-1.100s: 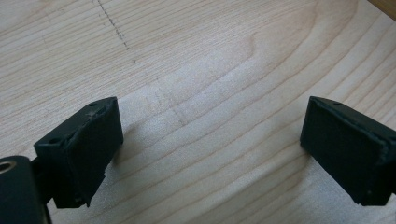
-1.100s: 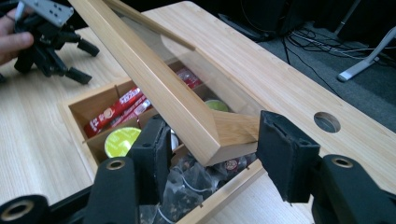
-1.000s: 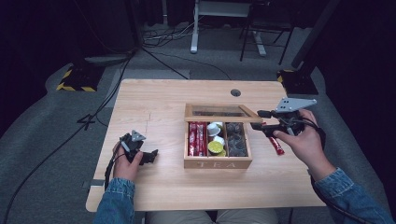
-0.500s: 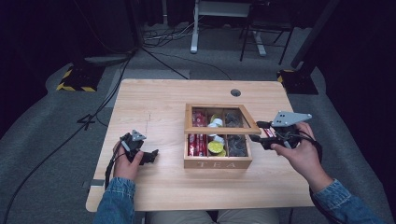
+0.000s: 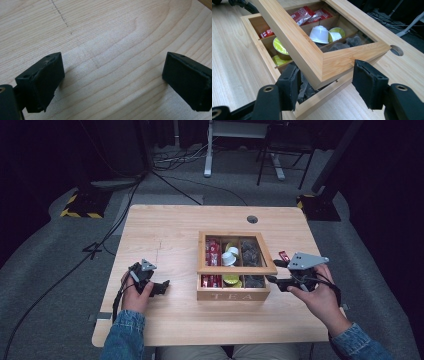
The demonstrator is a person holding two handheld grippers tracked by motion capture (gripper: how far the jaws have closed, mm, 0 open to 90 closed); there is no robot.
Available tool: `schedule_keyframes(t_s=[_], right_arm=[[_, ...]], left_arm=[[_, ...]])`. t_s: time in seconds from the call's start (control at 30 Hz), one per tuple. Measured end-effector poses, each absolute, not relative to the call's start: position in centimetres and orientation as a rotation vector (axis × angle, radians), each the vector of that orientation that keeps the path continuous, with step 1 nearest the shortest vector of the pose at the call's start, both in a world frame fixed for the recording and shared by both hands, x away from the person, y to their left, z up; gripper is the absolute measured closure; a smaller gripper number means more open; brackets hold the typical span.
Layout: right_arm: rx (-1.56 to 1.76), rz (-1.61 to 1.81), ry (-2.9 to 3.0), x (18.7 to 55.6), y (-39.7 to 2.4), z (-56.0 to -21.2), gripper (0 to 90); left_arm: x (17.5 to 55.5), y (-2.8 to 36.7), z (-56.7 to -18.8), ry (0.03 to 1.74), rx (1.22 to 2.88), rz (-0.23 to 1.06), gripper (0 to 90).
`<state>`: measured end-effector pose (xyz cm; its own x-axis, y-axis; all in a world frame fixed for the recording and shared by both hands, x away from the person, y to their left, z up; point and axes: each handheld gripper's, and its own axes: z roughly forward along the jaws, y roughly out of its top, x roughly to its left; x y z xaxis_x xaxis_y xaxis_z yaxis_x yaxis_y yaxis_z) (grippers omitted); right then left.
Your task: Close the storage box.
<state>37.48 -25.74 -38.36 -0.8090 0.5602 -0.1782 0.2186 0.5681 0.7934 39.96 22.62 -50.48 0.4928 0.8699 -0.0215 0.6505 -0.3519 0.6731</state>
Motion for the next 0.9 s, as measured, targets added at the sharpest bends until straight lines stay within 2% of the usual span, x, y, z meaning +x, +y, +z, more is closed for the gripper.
schedule_keyframes(t_s=[0.57,0.9], right_arm=[[0.622,1.049,2.417,36.3,-25.6,-41.7,38.5],[0.654,1.044,2.453,36.1,-25.7,-43.0,40.3]], left_arm=[[40.0,22.6,-50.5,1.245,2.117,0.456,4.4],[40.0,22.6,-50.5,1.245,2.116,0.455,4.4]])
